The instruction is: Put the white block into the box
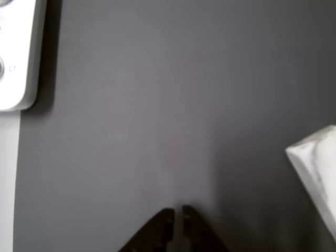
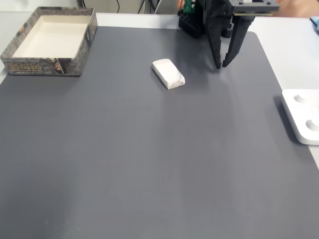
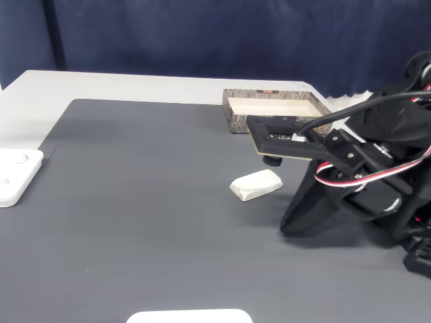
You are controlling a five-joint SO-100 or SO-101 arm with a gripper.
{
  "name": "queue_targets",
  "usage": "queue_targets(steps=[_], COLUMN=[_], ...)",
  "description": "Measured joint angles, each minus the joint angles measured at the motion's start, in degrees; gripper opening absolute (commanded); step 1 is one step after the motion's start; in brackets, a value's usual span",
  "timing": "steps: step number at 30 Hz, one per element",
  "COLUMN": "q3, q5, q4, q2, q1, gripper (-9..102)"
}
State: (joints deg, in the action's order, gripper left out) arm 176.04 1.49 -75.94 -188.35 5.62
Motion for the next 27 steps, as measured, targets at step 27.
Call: queue_targets(steps=[27], q3=[-22.06], q5=[-11.16], q4=[0.62], q2=[37.0], q1=[11.25], gripper=[-2])
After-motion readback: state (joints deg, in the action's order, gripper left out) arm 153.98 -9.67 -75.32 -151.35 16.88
